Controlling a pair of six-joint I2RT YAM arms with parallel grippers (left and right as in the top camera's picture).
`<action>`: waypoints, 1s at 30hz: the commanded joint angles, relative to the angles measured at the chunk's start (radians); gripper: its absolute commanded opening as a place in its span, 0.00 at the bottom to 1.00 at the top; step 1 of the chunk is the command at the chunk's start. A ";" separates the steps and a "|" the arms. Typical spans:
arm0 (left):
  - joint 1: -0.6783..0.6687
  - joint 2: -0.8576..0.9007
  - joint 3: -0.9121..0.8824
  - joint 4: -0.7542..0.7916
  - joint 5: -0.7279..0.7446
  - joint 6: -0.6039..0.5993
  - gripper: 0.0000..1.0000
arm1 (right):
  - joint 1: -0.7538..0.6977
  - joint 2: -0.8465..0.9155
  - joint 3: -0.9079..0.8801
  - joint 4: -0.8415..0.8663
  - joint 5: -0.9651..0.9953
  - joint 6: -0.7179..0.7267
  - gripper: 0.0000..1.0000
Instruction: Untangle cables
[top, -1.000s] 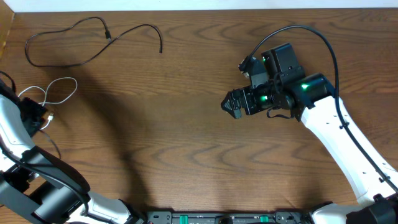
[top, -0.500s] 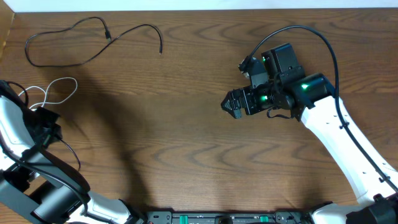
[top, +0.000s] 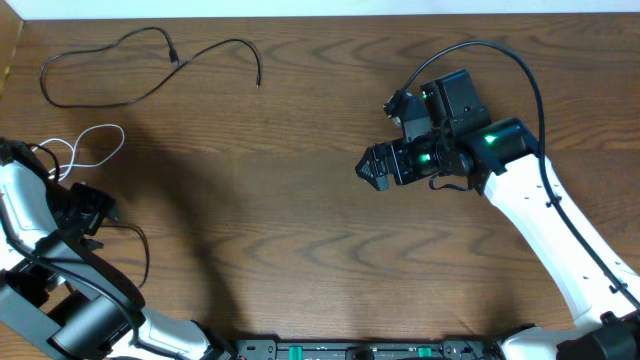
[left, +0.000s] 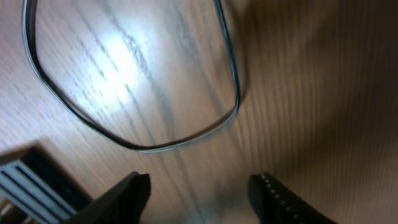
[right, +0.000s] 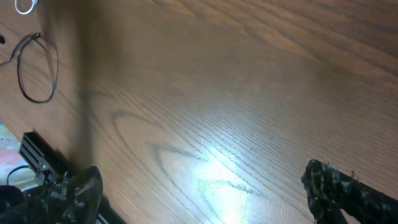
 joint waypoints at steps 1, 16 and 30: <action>0.000 0.000 0.000 0.024 -0.002 -0.005 0.64 | 0.009 -0.006 -0.002 -0.002 0.001 0.006 0.99; 0.053 -0.005 0.100 0.148 -0.052 0.092 0.73 | 0.009 -0.006 -0.002 0.005 0.001 0.006 0.99; 0.214 0.028 0.027 0.163 -0.209 -0.066 0.79 | 0.016 -0.006 -0.002 0.051 0.001 0.008 0.99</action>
